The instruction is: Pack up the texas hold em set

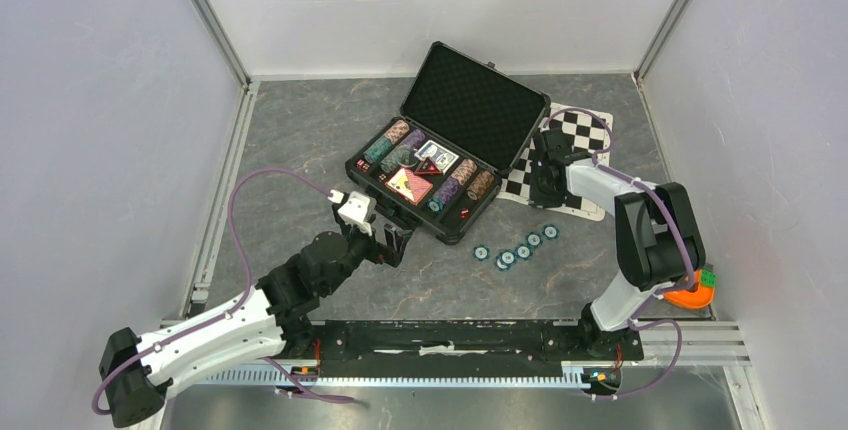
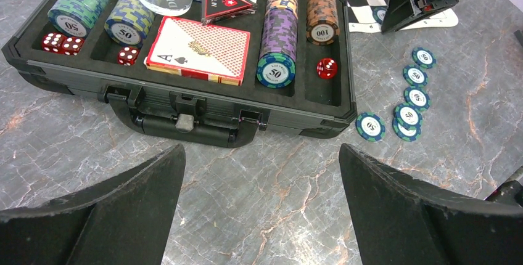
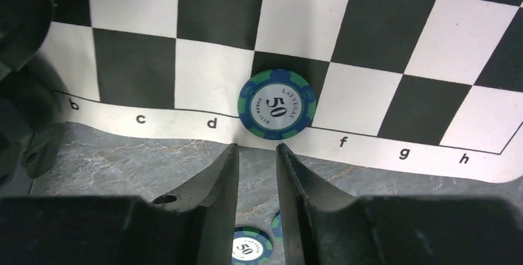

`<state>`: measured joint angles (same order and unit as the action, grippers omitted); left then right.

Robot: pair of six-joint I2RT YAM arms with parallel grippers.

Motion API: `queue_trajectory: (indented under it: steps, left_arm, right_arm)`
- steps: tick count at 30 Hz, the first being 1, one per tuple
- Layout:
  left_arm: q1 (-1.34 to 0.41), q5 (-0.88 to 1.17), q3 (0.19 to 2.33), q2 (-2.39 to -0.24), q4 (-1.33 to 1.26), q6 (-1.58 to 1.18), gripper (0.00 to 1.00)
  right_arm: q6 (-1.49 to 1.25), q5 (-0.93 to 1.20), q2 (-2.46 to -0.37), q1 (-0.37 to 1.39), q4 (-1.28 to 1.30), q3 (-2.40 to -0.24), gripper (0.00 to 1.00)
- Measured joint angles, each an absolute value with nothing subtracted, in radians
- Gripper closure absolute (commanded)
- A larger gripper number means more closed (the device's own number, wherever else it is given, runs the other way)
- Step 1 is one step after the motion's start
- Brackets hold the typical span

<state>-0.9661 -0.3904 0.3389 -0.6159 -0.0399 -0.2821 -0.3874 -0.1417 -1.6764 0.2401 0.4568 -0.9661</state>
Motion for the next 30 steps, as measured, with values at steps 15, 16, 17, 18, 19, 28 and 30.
queue_trajectory:
  steps: [15, 16, 17, 18, 19, 28, 30]
  left_arm:
    - [-0.966, -0.394, 0.339, -0.639, -0.04, -0.282, 0.0]
    - [-0.966, -0.394, 0.339, -0.64, -0.04, -0.282, 0.0]
    - [-0.966, -0.394, 0.339, -0.641, -0.04, -0.282, 0.0]
    - [-0.966, -0.394, 0.339, -0.641, -0.04, -0.282, 0.0]
    - [-0.966, -0.394, 0.339, -0.64, -0.04, -0.282, 0.0]
    - [-0.966, -0.394, 0.339, -0.638, -0.04, -0.282, 0.0]
    - [-0.966, -0.394, 0.339, -0.639, -0.04, -0.282, 0.0]
  right_arm:
    - [-0.367, -0.132, -1.564, 0.241, 0.473, -0.966, 0.34]
    - [-0.366, -0.133, -1.564, 0.241, 0.473, -0.966, 0.34]
    - [-0.36, -0.133, -1.567, 0.241, 0.474, -0.966, 0.34]
    - [-0.356, -0.133, -1.57, 0.241, 0.477, -0.967, 0.35]
    - [-0.353, -0.133, -1.576, 0.24, 0.48, -0.97, 0.35]
    - [-0.352, -0.139, -1.698, 0.218, 0.481, -1.037, 0.37]
    - [-0.351, -0.143, -1.712, 0.213, 0.479, -1.039, 0.36]
